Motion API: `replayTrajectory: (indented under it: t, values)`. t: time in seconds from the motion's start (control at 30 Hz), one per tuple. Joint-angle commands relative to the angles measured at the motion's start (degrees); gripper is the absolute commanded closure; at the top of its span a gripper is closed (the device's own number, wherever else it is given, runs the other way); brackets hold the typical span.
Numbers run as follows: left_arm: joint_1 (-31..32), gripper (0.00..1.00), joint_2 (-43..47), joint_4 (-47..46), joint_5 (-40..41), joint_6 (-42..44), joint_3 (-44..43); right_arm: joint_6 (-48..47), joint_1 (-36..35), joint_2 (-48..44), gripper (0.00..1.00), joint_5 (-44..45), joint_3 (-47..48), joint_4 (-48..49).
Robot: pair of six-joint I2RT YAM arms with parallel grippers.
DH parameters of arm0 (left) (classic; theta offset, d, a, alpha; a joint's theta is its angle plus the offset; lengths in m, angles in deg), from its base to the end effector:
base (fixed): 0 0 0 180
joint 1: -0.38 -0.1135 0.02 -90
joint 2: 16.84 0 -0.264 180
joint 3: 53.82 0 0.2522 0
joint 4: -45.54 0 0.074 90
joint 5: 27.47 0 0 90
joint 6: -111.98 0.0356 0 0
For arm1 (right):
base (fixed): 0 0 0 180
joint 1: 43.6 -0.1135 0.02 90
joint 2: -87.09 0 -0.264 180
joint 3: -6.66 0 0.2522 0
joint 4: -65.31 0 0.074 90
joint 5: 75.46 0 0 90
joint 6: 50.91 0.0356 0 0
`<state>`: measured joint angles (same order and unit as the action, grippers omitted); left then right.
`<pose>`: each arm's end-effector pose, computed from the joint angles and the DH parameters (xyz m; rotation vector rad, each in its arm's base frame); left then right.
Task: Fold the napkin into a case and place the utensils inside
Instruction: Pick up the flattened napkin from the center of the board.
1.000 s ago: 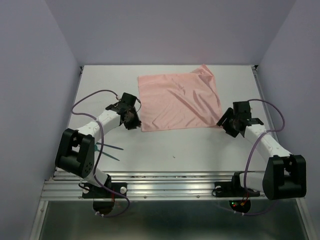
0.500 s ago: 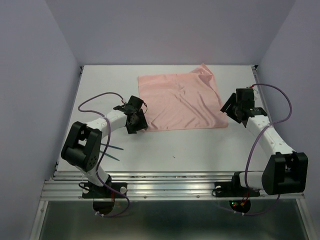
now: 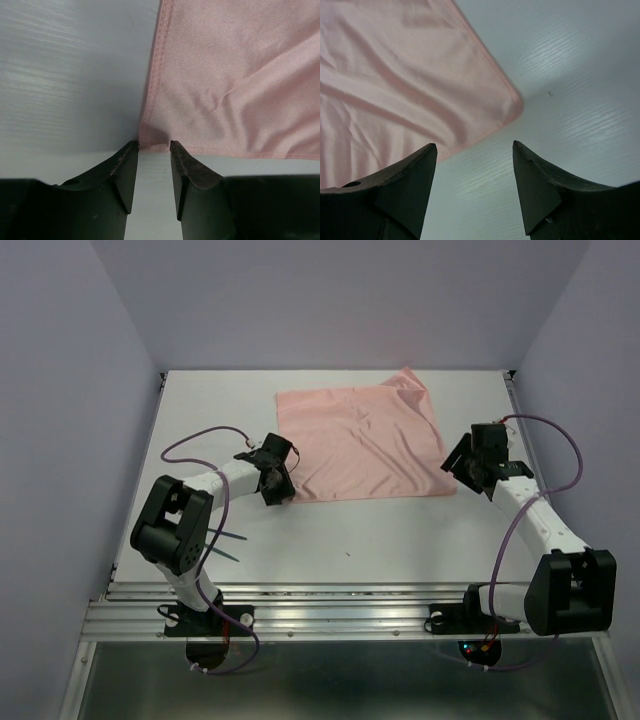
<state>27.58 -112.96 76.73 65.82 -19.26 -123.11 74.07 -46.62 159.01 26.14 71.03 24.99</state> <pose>0.2955 -0.1496 0.1692 -0.3423 2.6032 -0.3608 0.2611 0.0066 0.2506 0.7458 2.2655 0.0700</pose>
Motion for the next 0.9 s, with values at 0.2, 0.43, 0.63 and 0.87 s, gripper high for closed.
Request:
replayTrajectory:
  t: [0.2,0.43,0.63,0.87]
  values:
    - [0.31,0.81,-2.93,-1.26,2.77,-2.01,0.16,0.35,0.21,-1.43,0.32,0.36,-0.34,1.25]
    - [-0.13,1.0,-0.93,2.07,5.66,0.01,-3.0,0.44,0.21,-1.08,0.32,-0.96,-2.62,1.25]
    - [-4.07,1.0,5.05,4.54,5.33,3.09,-4.77,1.14,0.21,-0.2,0.27,-2.45,-5.34,0.9]
    - [-5.93,1.0,8.22,4.28,2.86,4.76,-6.26,2.54,0.21,3.13,0.28,-4.21,-8.06,3.62]
